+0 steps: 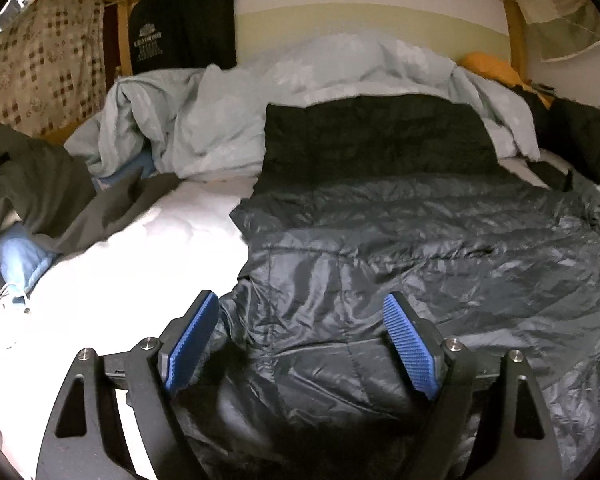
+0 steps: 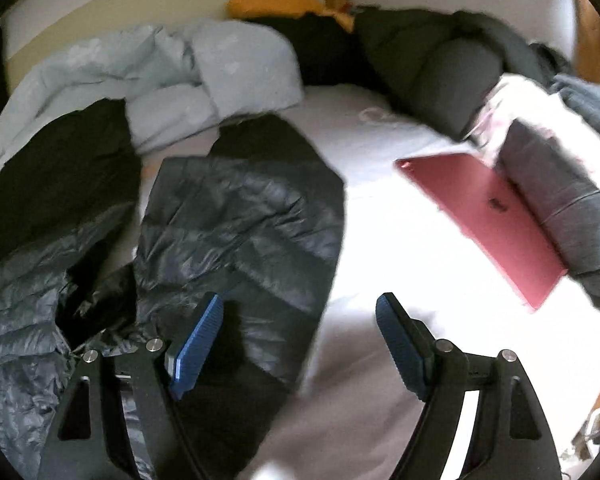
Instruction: Fold large clothes
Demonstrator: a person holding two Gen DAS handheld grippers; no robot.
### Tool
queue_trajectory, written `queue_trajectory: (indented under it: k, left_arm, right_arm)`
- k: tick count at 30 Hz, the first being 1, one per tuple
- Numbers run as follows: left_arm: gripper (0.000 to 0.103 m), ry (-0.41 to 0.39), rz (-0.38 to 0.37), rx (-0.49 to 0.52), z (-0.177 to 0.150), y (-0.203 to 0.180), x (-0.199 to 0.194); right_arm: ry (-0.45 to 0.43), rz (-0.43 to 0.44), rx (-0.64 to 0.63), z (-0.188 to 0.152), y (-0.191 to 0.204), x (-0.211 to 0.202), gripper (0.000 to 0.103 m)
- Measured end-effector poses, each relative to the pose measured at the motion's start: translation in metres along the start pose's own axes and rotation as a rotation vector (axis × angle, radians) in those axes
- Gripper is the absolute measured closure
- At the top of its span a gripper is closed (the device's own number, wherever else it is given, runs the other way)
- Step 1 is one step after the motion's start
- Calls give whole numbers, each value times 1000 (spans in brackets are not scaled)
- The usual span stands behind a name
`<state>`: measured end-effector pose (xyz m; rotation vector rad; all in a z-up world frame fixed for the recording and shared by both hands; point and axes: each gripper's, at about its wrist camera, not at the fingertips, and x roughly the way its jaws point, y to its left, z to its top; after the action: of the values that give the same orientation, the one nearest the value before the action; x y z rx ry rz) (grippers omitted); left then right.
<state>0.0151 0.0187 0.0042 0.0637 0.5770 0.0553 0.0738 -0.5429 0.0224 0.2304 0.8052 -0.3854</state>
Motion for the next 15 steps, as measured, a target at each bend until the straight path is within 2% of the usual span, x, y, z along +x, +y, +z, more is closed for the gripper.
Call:
queue_trajectory:
  k: [2, 5, 7, 9, 12, 13, 14, 15]
  left_arm:
    - [20, -6, -11, -14, 2, -1, 0]
    - [20, 20, -14, -27, 1, -3, 5]
    - [20, 31, -28, -24, -1, -3, 6]
    - [20, 26, -14, -7, -2, -5, 6]
    - [20, 37, -6, 6, -4, -9, 12]
    - [20, 45, -7, 2, -5, -9, 15]
    - [20, 56, -14, -4, -6, -9, 17]
    - [20, 64, -21, -10, -7, -9, 19]
  right_arm:
    - [54, 103, 121, 1, -15, 11, 23]
    - [115, 209, 312, -2, -43, 30, 23]
    - [128, 244, 364, -4, -52, 39, 23]
    - [115, 257, 365, -3, -50, 40, 25]
    - [115, 301, 331, -2, -42, 42, 48]
    - [126, 313, 328, -3, -40, 44, 67]
    - [137, 315, 321, -4, -36, 46, 92]
    - [130, 300, 317, -3, -35, 44, 97]
